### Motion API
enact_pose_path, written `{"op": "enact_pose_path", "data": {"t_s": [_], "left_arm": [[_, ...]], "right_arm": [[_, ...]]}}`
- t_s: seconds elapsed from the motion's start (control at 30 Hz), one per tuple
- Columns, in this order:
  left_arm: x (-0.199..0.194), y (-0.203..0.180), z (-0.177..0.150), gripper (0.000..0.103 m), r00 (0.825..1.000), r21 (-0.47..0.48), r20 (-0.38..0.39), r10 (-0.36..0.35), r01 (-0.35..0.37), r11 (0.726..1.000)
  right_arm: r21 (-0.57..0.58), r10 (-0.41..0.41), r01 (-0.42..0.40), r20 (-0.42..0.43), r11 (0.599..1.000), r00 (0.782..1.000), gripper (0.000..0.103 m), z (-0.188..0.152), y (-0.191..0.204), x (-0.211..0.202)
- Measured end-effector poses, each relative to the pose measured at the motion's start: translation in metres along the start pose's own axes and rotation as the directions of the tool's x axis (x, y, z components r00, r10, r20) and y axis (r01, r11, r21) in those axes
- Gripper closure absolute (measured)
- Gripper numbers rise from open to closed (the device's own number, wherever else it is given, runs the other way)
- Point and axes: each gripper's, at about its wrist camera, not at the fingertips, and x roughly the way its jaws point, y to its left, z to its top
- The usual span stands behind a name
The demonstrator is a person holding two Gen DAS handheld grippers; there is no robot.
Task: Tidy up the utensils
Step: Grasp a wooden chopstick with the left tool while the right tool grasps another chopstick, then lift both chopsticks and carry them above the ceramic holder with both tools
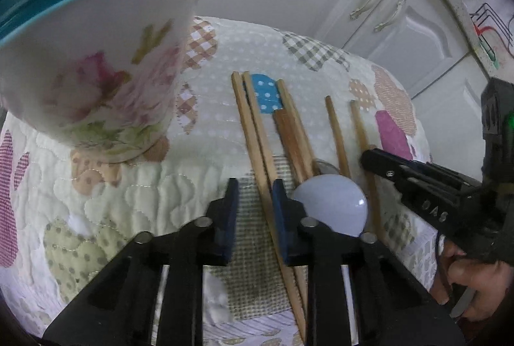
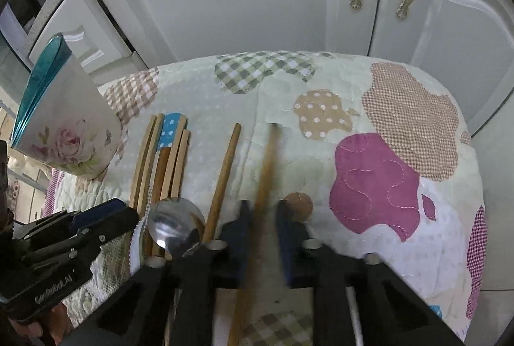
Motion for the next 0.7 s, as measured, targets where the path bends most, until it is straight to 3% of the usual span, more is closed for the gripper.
{"op": "enact_pose_path", "data": {"t_s": [0.23, 0.7], "left_arm": [[-0.003, 0.001, -0.002, 0.095, 0.999, -0.002, -0.037, -0.015, 0.015, 1.000], [-0.012, 0.011, -0.018, 0.099, 0.997, 0.014, -0.076, -0.015, 0.016, 1.000]], "right_arm": [[0.042, 0.046, -0.046, -0.014, 0.998, 0.999, 0.094, -0.019, -0.014, -0.012], [0.045, 0.072, -0.071, -0.038, 0.997, 0.997, 0.095, -0.048, -0.013, -0.026]]}}
